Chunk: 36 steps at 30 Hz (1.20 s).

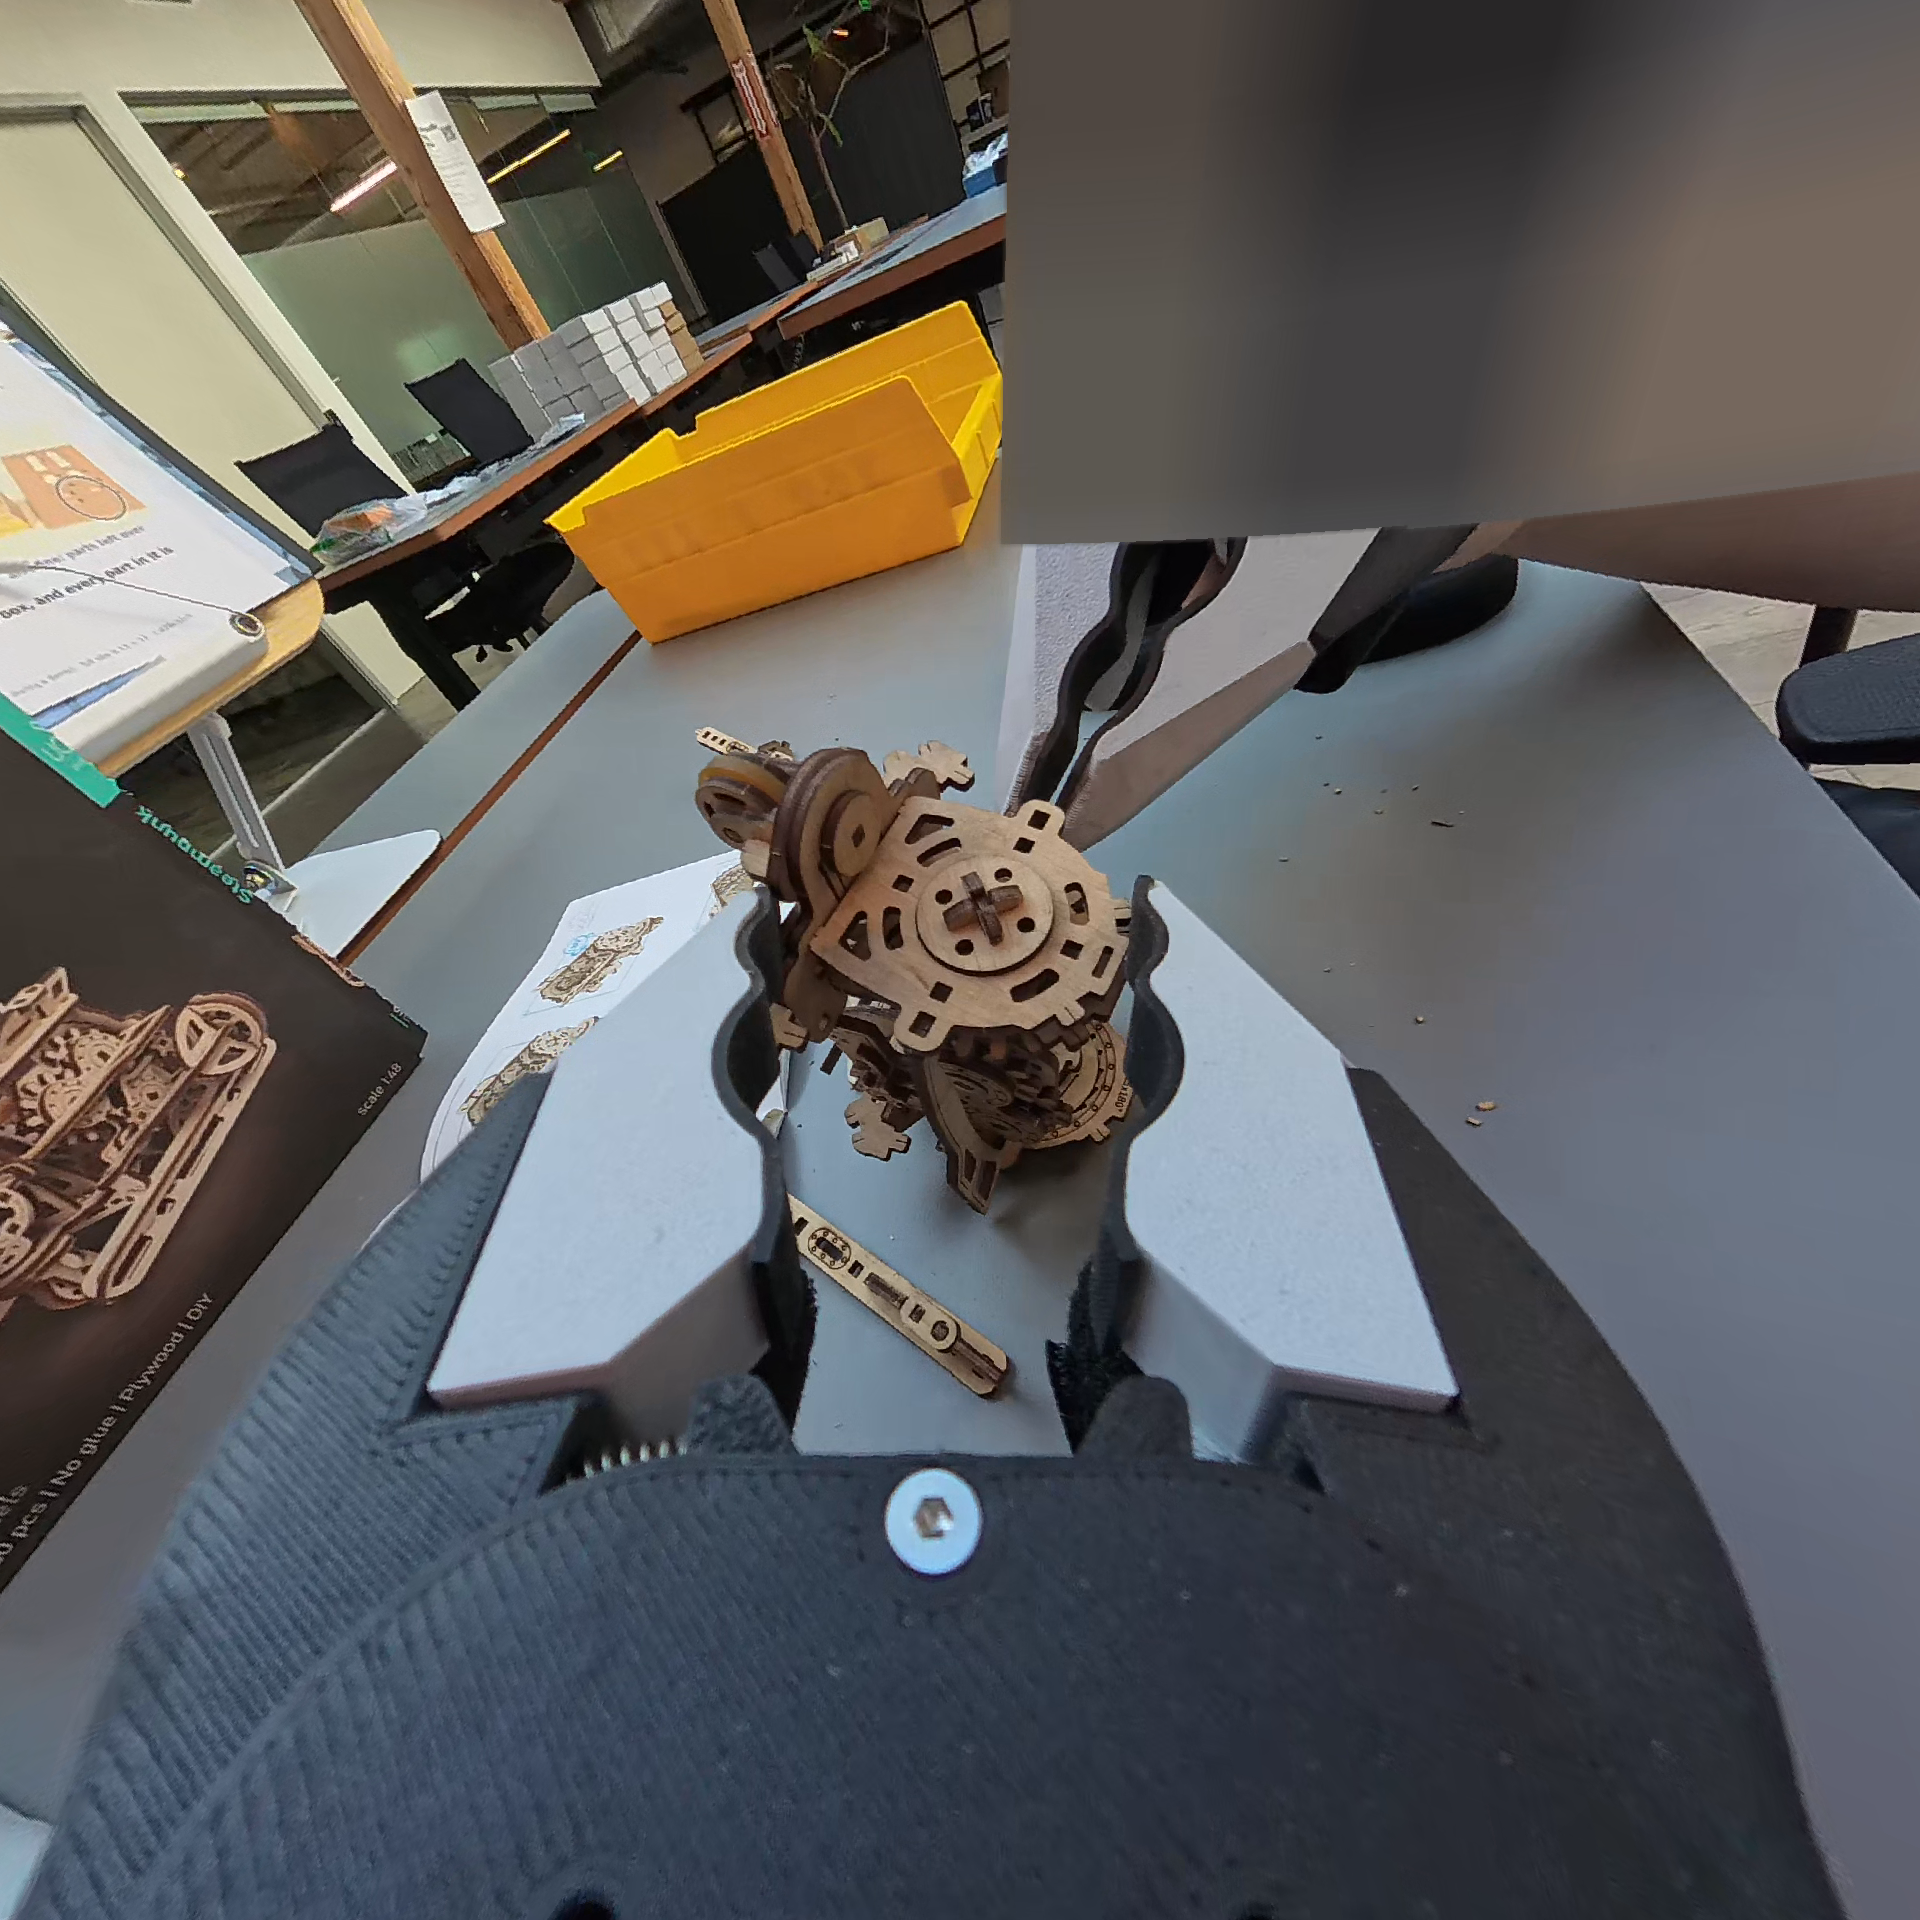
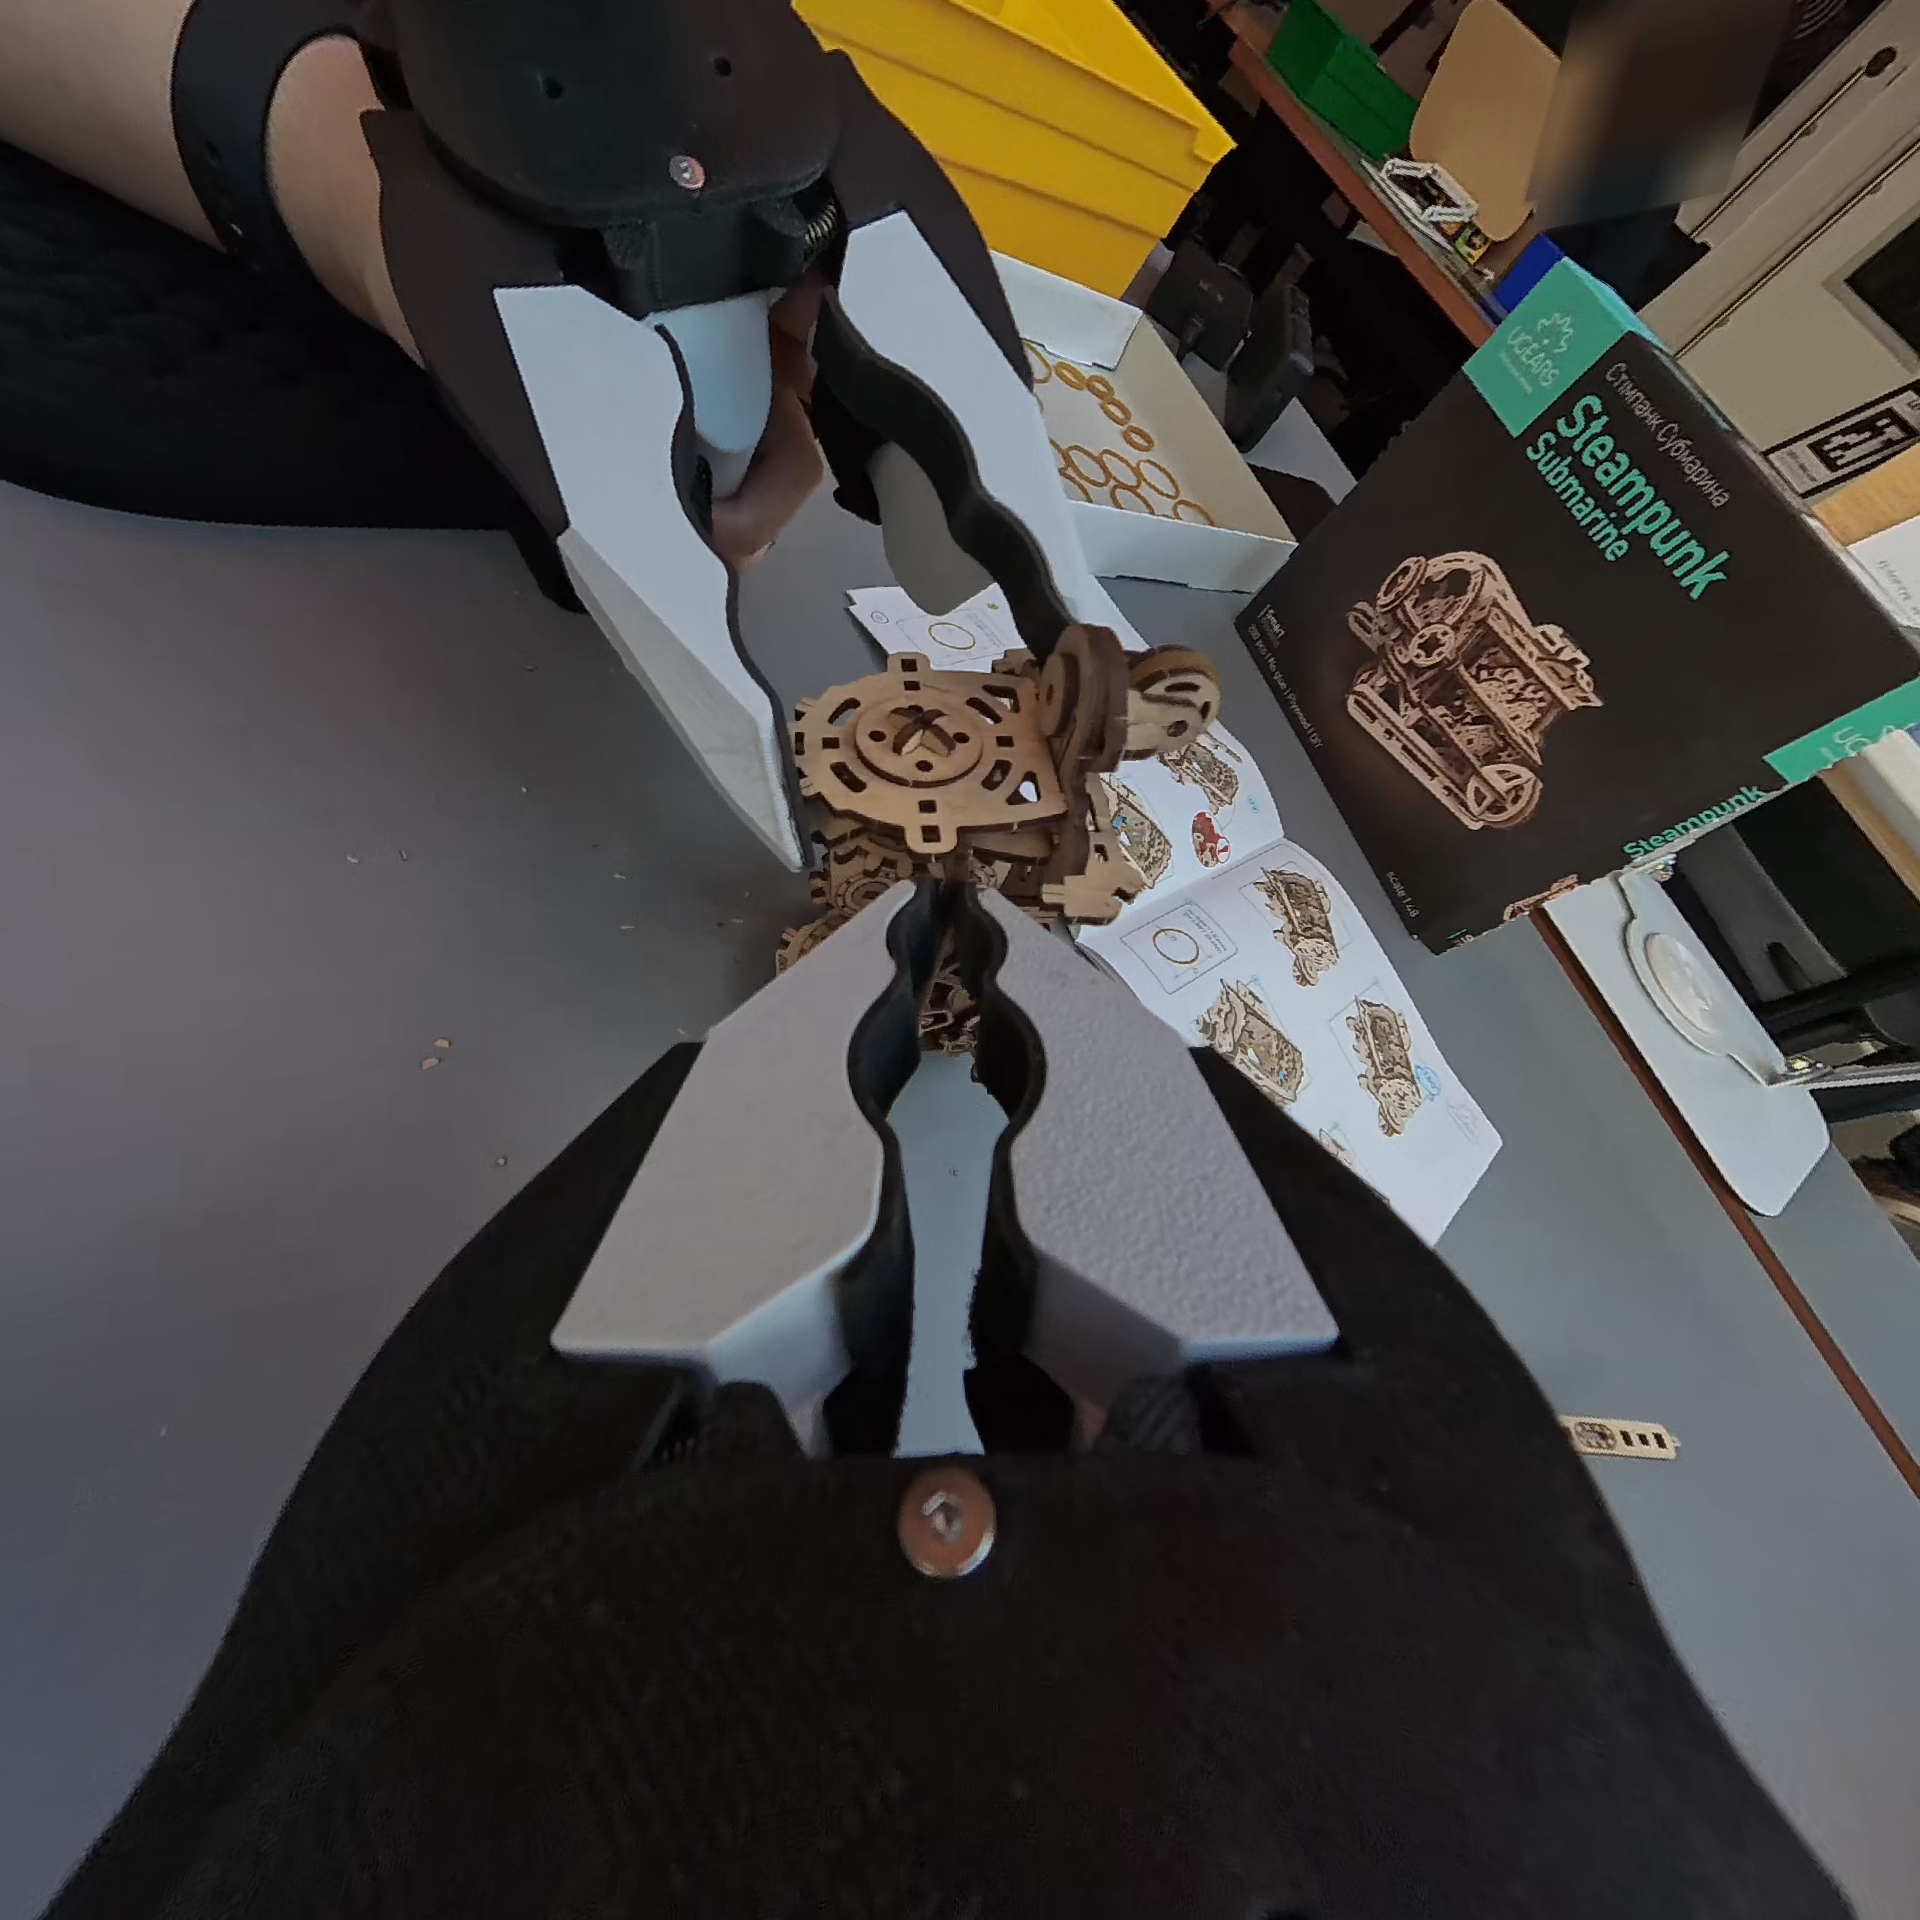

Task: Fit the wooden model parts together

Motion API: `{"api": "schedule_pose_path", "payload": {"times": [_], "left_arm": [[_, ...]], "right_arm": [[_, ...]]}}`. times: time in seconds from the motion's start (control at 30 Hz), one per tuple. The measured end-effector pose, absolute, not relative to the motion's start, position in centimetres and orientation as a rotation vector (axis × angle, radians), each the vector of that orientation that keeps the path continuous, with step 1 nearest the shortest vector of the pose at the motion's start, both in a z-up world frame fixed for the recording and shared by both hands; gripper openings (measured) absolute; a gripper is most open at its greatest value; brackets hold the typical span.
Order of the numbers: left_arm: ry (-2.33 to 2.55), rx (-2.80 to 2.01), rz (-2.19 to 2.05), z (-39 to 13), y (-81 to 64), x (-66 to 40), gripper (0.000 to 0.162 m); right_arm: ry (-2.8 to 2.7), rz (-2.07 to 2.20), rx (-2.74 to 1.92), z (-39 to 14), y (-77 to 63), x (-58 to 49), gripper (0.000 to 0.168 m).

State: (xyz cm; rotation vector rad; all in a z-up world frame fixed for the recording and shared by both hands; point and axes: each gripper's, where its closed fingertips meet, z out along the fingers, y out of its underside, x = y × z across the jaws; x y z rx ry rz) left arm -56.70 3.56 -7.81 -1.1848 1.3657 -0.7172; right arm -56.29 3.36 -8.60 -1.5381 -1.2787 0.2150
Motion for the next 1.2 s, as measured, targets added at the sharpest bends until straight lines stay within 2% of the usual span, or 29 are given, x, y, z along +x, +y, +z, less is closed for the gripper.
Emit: {"api": "schedule_pose_path", "payload": {"times": [0.03, 0.53, 0.77, 0.97, 1.03, 1.2], "left_arm": [[1.359, -1.186, -0.718, -7.8, 3.6, -56.7, 0.065], [1.359, -1.204, -0.727, -7.8, 3.7, -57.0, 0.066], [1.350, -1.231, -0.739, -7.9, 4.3, -57.5, 0.066], [1.332, -1.265, -0.776, -7.8, 4.6, -57.5, 0.066], [1.328, -1.274, -0.790, -7.8, 4.7, -57.6, 0.066], [1.324, -1.282, -0.802, -7.8, 4.9, -57.9, 0.066]], "right_arm": [[-1.267, 0.228, -1.549, -8.6, 3.4, -56.3, 0.002], [-1.240, 0.224, -1.509, -8.4, 3.5, -56.7, 0.003], [-1.108, 0.433, -1.457, -6.4, 2.5, -55.2, 0.014], [-1.060, 0.476, -1.557, -8.0, 3.4, -54.3, 0.020], [-1.068, 0.519, -1.591, -8.6, 3.6, -54.7, 0.027], [-1.074, 0.526, -1.617, -8.8, 4.5, -55.0, 0.027]]}}
